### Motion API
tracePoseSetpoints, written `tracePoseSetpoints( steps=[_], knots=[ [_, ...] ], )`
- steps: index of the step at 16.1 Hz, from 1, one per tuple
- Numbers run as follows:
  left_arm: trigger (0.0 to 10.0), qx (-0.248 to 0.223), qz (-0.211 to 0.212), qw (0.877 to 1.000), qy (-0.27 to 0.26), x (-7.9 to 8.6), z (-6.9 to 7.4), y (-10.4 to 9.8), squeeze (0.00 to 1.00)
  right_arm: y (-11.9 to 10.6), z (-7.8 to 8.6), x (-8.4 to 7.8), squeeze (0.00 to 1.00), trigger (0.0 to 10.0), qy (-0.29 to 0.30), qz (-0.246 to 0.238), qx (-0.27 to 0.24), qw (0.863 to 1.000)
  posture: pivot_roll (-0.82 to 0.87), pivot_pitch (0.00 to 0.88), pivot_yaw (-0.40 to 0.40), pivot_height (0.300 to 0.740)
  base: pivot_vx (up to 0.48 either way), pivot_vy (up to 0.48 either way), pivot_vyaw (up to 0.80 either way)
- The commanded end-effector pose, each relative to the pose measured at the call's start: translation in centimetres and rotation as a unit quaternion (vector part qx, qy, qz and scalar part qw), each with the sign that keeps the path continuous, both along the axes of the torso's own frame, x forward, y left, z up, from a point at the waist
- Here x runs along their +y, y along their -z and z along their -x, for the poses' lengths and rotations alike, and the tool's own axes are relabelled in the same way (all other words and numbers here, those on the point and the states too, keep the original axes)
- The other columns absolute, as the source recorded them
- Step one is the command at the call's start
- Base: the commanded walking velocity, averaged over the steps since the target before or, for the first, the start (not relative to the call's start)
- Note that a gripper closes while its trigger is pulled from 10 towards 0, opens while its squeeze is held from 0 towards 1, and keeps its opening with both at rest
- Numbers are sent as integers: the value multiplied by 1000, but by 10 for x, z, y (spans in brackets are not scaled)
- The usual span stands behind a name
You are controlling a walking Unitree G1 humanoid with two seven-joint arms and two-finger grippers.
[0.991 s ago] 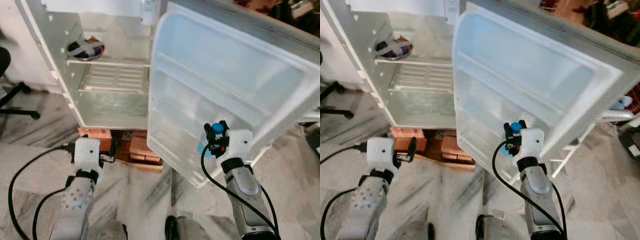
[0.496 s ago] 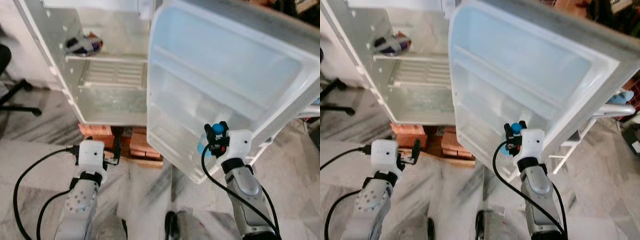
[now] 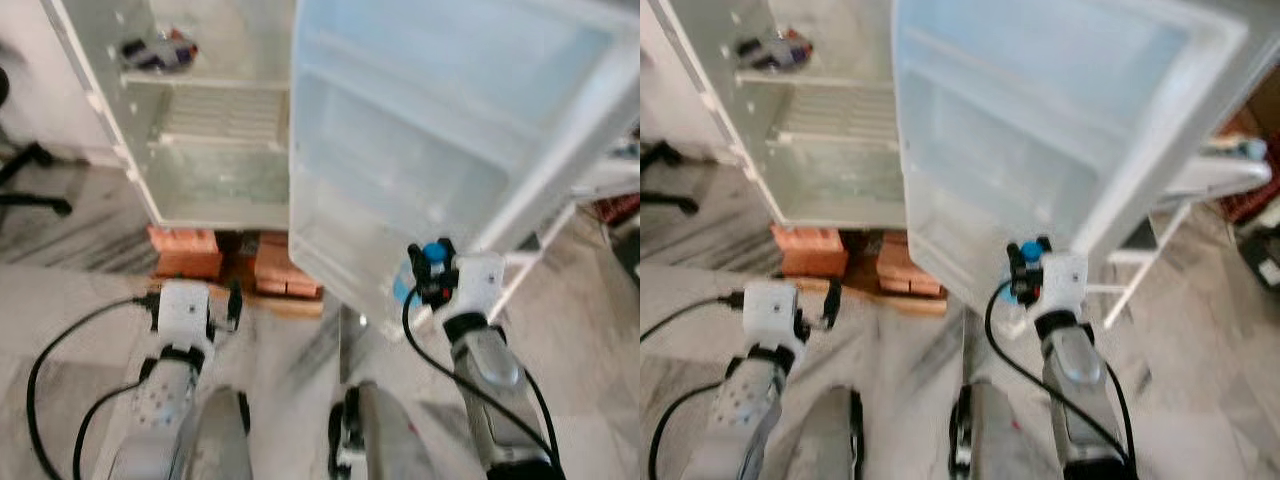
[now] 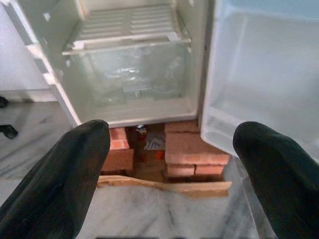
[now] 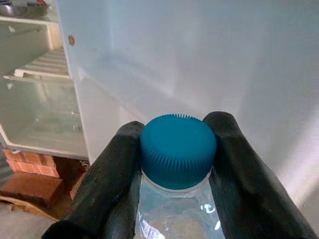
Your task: Restocking fridge
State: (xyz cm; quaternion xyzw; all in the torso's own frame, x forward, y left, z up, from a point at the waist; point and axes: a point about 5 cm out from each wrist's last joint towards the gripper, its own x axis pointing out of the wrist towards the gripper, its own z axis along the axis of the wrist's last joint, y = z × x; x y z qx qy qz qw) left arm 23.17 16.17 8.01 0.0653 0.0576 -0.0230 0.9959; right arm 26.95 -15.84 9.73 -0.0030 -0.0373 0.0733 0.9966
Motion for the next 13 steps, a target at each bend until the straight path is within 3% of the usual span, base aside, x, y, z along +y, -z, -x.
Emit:
tracePoseSetpoints(
  steps=[1, 13],
  knots=[
    [10000, 0, -4, 1000, -1, 0, 1, 0, 0, -4, 0, -2, 0, 10000, 0, 3, -8, 1000, 77, 187, -57, 640, 0, 0, 0],
    [10000, -9, 17, 1000, -15, 0, -3, -6, 0, -8, -7, 8, 0, 10000, -25, 1, -15, 1000, 78, 188, -69, 640, 0, 0, 0]
  ],
)
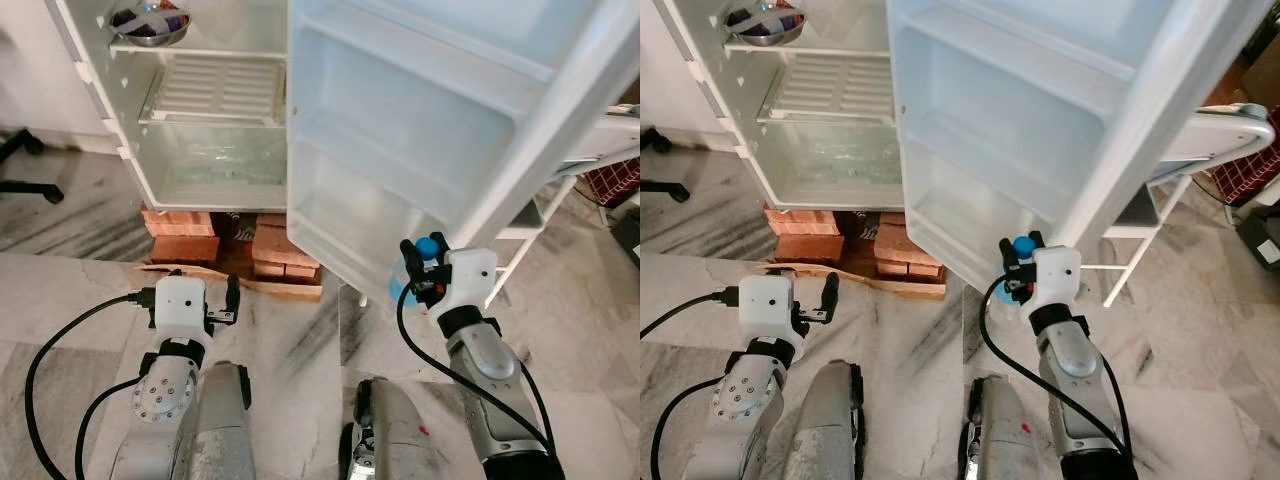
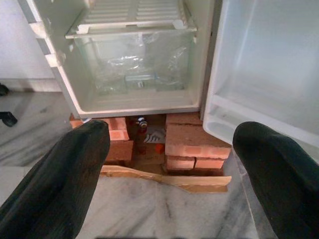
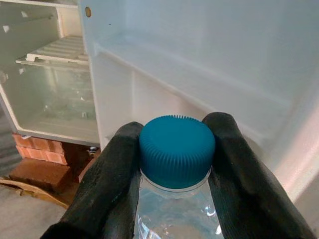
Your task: Restocking fridge
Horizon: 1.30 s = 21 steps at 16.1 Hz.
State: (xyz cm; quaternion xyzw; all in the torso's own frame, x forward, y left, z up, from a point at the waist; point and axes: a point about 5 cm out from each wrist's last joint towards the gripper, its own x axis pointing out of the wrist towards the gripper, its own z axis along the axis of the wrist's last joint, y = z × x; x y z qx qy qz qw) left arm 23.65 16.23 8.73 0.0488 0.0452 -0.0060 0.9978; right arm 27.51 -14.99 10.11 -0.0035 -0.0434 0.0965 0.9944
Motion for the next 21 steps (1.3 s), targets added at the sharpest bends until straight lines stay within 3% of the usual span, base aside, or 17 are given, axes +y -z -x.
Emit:
tracePoseSetpoints(
  steps=[1, 6, 11, 21],
  knots=[
    [10000, 5, 3, 1000, 2, 0, 1, 1, 0, -4, -1, 1, 0, 10000, -3, -2, -9, 1000, 78, 188, -69, 640, 0, 0, 0],
    [10000, 6, 0, 1000, 3, 0, 1, 3, 0, -4, -1, 2, 0, 10000, -6, -2, -9, 1000, 77, 186, -67, 636, 0, 0, 0],
    [10000, 6, 1, 1000, 5, -2, 1, 3, 0, -3, -1, 2, 0, 10000, -9, -1, -10, 1000, 74, 186, -67, 583, 0, 0, 0],
    [10000, 5, 0, 1000, 8, -3, 0, 4, 0, -4, -1, 3, 0, 10000, -11, 4, -13, 1000, 73, 188, -67, 583, 252, 359, 0]
  ],
)
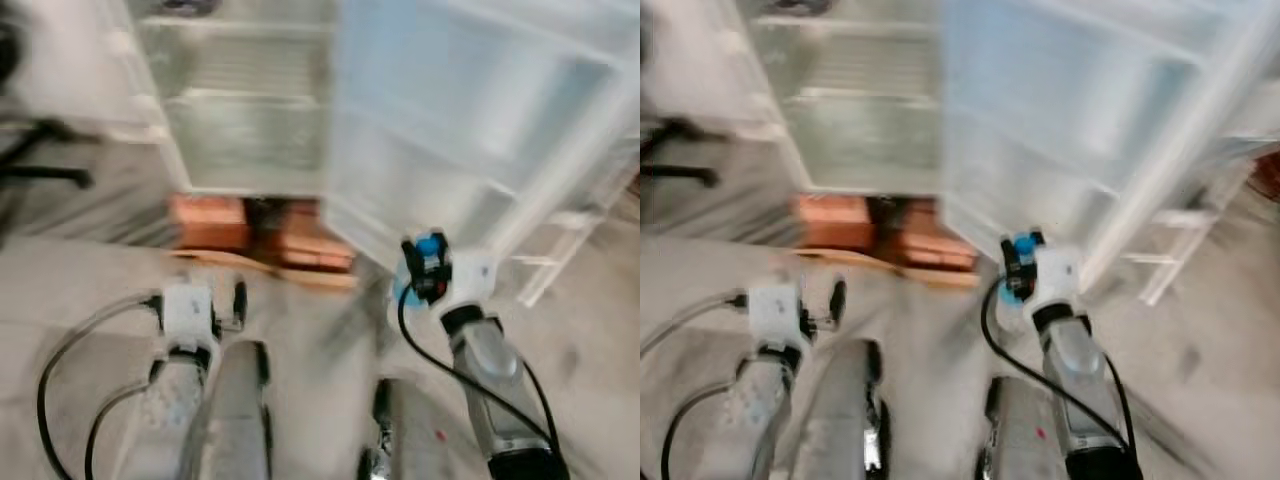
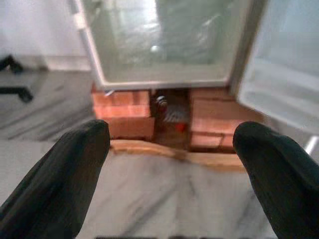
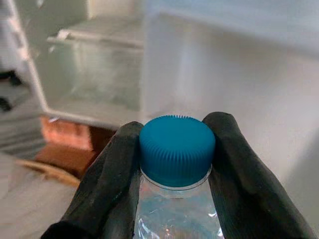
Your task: Restocking fridge
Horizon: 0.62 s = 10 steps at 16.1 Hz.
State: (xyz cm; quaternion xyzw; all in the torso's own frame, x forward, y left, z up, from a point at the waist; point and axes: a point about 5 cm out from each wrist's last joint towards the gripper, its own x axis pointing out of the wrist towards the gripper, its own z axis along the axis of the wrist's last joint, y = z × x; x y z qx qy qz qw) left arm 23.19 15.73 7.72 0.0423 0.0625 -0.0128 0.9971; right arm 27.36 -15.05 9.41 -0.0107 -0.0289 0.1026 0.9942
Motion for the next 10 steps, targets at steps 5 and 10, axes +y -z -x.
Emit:
tracePoseSetpoints(
  steps=[5, 10],
  knots=[
    [10000, -10, -10, 1000, 6, 1, -4, -5, 0, -11, -3, 4, 0, 10000, -4, -3, -29, 1000, 72, 190, -64, 583, 244, 295, 0],
    [10000, -6, -14, 1000, 14, 0, -4, -4, 0, -11, -2, 3, 0, 10000, 2, -1, -29, 1000, 72, 190, -62, 583, 0, 0, 0]
  ],
)
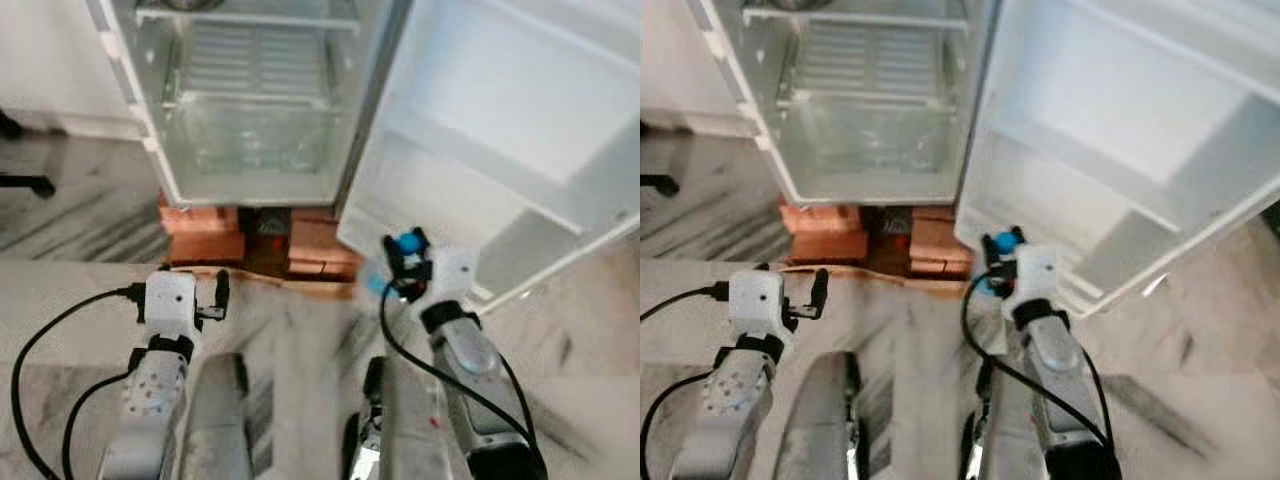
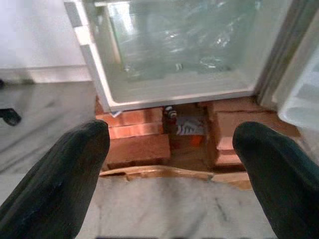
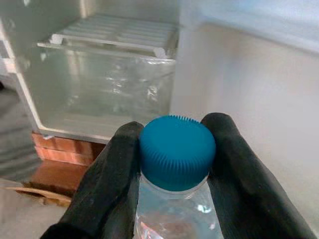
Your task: Restocking fridge
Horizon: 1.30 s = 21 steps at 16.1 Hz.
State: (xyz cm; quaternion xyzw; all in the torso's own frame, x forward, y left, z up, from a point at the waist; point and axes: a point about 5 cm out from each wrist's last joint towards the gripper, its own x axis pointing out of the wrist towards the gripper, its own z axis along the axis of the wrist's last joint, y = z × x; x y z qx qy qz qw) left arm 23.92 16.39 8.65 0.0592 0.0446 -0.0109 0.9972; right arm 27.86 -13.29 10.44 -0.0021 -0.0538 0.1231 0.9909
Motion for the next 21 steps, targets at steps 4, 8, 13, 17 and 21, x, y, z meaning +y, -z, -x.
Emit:
tracePoseSetpoints(
  steps=[4, 8, 13, 17, 21],
  knots=[
    [10000, 8, -2, 999, 32, -10, 3, 3, 0, 0, 1, -17, 0, 10000, 33, 8, -2, 999, 73, 190, -61, 583, 0, 0, -291],
    [10000, 7, -2, 999, 36, -10, 4, 3, 0, 0, 1, -16, 0, 10000, 33, 8, -4, 999, 73, 192, -60, 583, 130, 0, -703],
    [10000, 5, 3, 999, 36, -11, 3, 2, 0, -1, 1, -15, 0, 10000, 33, 8, -6, 999, 72, 193, -59, 583, 163, 0, 0],
    [10000, 8, 2, 999, 31, -11, 4, 3, 0, -3, -2, -13, 0, 10000, 28, 6, -11, 1000, 75, 197, -61, 583, 0, 0, 0],
    [10000, 7, -2, 1000, 30, -12, 4, 1, 0, -16, -31, -1, 0, 10000, 0, 15, -42, 999, 92, 212, -54, 583, 0, 0, 0]
  ],
)
